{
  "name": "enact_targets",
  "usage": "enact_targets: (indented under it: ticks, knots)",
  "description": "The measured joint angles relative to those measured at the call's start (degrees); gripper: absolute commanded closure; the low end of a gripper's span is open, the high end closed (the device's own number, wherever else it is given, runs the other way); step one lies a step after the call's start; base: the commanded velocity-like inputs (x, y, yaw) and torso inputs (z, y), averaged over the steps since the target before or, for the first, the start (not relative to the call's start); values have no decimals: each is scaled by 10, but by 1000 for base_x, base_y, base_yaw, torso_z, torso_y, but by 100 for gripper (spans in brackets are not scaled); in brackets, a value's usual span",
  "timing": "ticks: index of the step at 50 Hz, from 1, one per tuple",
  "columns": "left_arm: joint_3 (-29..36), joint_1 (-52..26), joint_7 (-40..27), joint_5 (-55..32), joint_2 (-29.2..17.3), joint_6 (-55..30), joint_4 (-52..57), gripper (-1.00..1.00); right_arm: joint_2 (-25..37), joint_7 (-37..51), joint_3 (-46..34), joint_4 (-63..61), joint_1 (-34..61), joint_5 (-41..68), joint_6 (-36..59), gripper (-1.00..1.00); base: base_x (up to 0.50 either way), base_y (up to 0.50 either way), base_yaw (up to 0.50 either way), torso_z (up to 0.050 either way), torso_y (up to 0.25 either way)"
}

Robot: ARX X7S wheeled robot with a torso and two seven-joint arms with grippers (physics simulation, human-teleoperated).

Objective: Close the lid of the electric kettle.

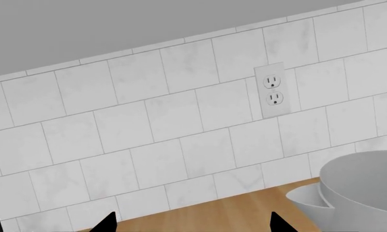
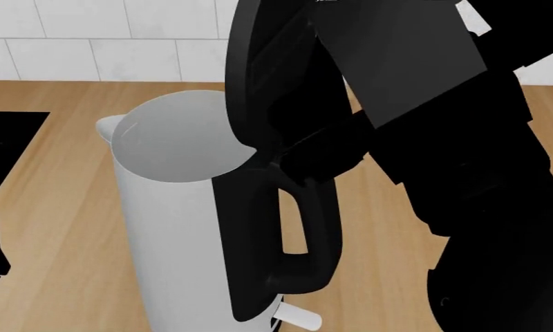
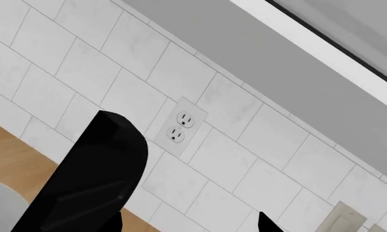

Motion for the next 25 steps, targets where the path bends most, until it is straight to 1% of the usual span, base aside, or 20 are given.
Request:
enact_targets:
  ticks: [25]
  knots:
    - [6,26,10,27,-13,27,0,-100,-25,-27,-70,37,58,-29,-14,-100,0,0,0,0,0]
